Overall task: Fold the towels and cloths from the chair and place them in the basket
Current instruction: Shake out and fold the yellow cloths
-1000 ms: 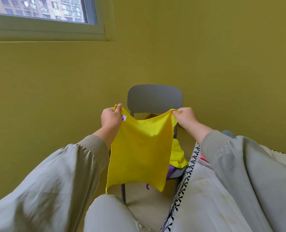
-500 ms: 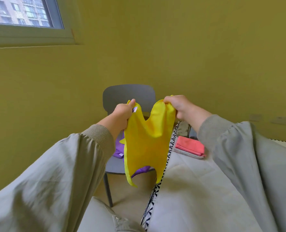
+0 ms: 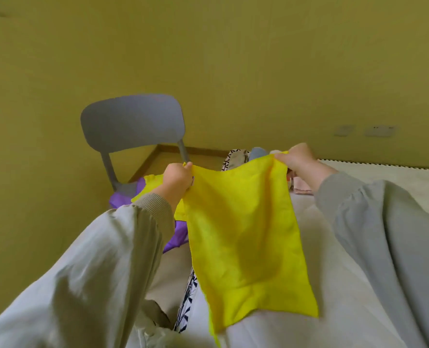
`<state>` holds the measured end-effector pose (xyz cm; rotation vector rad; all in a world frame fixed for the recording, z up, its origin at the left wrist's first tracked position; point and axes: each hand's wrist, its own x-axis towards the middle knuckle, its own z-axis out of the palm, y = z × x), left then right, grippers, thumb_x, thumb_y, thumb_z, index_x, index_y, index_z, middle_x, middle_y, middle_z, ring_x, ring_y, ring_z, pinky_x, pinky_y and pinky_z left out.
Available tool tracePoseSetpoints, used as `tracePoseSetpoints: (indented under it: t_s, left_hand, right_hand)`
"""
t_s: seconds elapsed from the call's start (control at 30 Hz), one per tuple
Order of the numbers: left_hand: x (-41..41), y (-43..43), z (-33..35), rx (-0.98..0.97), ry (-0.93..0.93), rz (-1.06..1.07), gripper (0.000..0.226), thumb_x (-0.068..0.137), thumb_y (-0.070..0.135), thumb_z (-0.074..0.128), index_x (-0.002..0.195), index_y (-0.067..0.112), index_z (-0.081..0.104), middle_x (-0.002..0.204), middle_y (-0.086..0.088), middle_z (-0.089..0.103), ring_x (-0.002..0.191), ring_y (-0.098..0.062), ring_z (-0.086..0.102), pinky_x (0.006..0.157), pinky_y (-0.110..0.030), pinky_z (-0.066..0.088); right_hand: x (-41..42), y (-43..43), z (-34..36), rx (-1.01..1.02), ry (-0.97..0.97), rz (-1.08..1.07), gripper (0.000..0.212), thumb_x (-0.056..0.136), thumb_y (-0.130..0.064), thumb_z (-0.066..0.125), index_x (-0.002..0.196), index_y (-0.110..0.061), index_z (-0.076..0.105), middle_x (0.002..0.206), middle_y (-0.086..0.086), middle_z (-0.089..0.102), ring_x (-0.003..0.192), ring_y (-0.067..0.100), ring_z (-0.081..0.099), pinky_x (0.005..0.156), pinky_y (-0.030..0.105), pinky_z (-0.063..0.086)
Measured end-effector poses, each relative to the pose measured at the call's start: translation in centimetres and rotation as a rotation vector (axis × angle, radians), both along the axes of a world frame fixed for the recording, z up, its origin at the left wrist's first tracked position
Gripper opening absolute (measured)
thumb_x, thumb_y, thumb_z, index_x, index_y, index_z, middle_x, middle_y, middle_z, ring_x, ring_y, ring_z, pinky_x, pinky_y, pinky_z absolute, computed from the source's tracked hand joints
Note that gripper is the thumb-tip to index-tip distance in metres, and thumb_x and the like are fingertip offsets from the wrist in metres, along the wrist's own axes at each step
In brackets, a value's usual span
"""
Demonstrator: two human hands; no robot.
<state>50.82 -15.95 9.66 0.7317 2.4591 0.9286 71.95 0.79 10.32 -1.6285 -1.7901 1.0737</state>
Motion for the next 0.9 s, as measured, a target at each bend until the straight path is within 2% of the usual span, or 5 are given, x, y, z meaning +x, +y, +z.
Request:
tracePoseSetpoints:
  t_s: [0.2,0.37,0.57,0.7,0.9]
  left_hand:
    - [-2.3,5.2,-7.7,-0.175,0.137,-0.238,0.037,0.099,0.033,0.043,0.097,0.002,0.061,0.092,-0.015,0.061,0.084,-0.03,0.058,0.064,-0.03,0.038]
    - [-4.3,7.3,-10.7,-0.355,0.005,-0.264,0.046,0.1,0.036,0.043,0.066,0.005,0.048,0.057,-0.007,0.052,0.044,-0.017,0.047,0.043,-0.022,0.035]
    - [-5.1,8.8,-11.9,-0.389,-0.274,-0.247,0.046,0.102,0.039,0.036,0.109,-0.004,0.052,0.066,-0.006,0.065,0.037,-0.012,0.057,0.037,-0.017,0.042]
    - [-5.3,9.1,-11.8,-0.403,-0.153,-0.347,0.045,0.1,0.039,0.04,0.117,0.0,0.058,0.068,-0.004,0.052,0.056,-0.016,0.048,0.05,-0.026,0.043]
    - [-5.8,9.7,-11.8,-0.403,-0.127,-0.395,0.043,0.101,0.036,0.039,0.126,0.003,0.053,0.071,-0.004,0.051,0.065,-0.017,0.049,0.068,-0.034,0.049]
  right_hand:
    - [0.6,5.2,-8.0,0.001,-0.199,-0.095,0.02,0.089,-0.016,0.06,0.1,-0.001,0.064,0.102,0.02,0.066,0.078,0.028,0.059,0.052,0.025,0.041]
    - [0.0,6.6,-12.1,0.032,-0.3,-0.172,0.028,0.09,-0.024,0.061,0.106,-0.002,0.068,0.113,0.018,0.066,0.104,0.036,0.059,0.087,0.035,0.045]
    - [-0.7,6.8,-15.2,-0.045,-0.087,-0.16,0.023,0.096,-0.016,0.05,0.086,0.0,0.062,0.071,0.016,0.068,0.044,0.014,0.061,0.061,0.031,0.052]
    - [-0.8,7.2,-16.0,-0.026,-0.032,-0.155,0.031,0.095,-0.016,0.052,0.065,-0.011,0.054,0.074,0.015,0.069,0.065,0.03,0.066,0.075,0.042,0.056]
    - [-0.8,7.2,-16.1,-0.033,-0.023,-0.146,0.019,0.096,-0.014,0.052,0.084,-0.001,0.06,0.078,0.016,0.067,0.058,0.022,0.061,0.07,0.04,0.054]
